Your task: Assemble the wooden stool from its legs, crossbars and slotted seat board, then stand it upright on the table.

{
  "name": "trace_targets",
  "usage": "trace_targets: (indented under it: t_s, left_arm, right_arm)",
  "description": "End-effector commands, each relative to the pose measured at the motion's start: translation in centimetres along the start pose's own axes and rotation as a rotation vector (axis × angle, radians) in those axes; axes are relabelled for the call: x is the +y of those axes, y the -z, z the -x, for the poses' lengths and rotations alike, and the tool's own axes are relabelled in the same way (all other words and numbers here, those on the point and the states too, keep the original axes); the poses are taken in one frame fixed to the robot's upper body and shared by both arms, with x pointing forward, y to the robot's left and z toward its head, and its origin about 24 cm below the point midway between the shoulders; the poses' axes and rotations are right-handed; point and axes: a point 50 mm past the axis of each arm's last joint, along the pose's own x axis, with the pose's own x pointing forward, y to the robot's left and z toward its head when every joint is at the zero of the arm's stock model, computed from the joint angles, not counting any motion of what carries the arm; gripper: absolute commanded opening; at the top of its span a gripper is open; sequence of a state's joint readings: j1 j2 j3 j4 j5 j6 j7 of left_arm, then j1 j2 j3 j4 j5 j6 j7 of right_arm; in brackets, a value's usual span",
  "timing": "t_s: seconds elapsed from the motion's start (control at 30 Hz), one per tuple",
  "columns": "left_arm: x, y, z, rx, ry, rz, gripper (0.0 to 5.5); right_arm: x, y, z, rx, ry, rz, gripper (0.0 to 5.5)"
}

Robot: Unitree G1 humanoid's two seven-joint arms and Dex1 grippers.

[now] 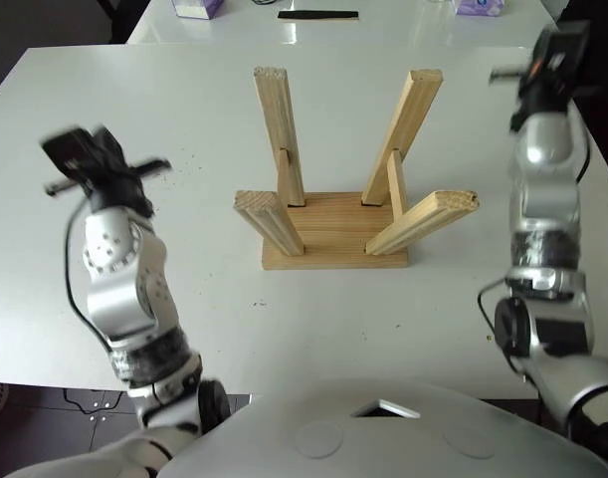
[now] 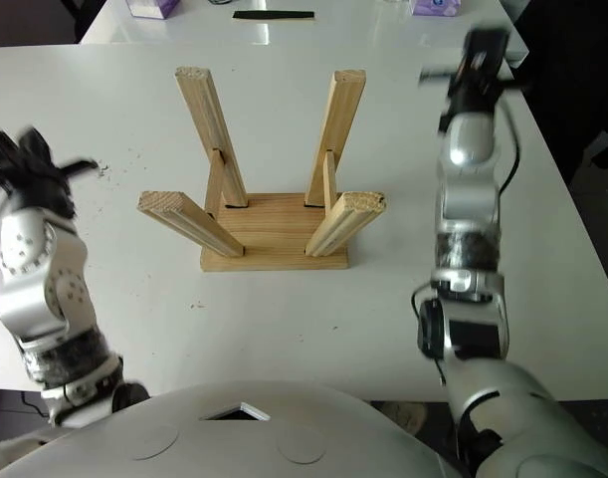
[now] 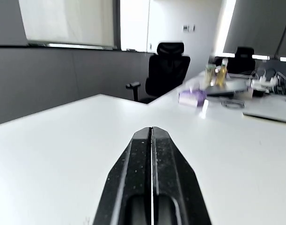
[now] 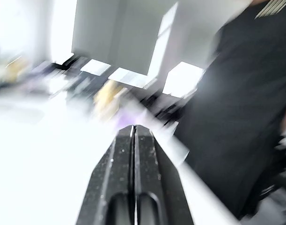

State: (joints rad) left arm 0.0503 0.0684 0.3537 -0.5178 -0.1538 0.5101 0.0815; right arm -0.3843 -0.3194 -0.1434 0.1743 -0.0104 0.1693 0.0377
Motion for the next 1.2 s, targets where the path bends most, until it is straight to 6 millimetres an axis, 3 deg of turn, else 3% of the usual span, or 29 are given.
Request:
trace_targets:
  t_s: [0.03, 0.13, 0.3, 0.5, 0.73, 0.97, 1.2]
  left_arm:
    - [-1.0, 3.6, 4.9, 0.129, 0.261, -0.079, 0.03]
    - [0.4, 5.7, 7.1, 0.264, 0.363, -0.088, 0.03]
    - [2.2, 7.3, 8.4, 0.403, 0.51, -0.172, 0.03]
    - [1.3, 8.1, 9.3, 0.517, 0.718, -0.205, 0.03]
    - [0.9, 9.1, 8.4, 0.55, 0.74, -0.246, 0.03]
    - [0.2, 9.0, 8.4, 0.546, 0.821, -0.245, 0.03]
    - [-0.2, 8.9, 7.8, 0.534, 0.861, -0.25, 0.03]
  right_arm:
    - [1.0, 3.6, 6.6, 0.141, -0.361, 0.057, 0.0]
    - [0.4, 5.5, 10.5, 0.277, -0.58, 0.103, 0.0]
    - [-0.7, 6.1, 13.7, 0.389, -0.831, 0.154, 0.0]
    - [0.4, 5.4, 13.3, 0.357, -0.9, 0.173, 0.0]
    - [2.5, 5.8, 13.5, 0.364, -0.997, 0.176, 0.0]
    - [2.9, 6.6, 15.0, 0.413, -1.085, 0.209, 0.0]
    - [3.7, 6.6, 15.1, 0.405, -1.098, 0.194, 0.0]
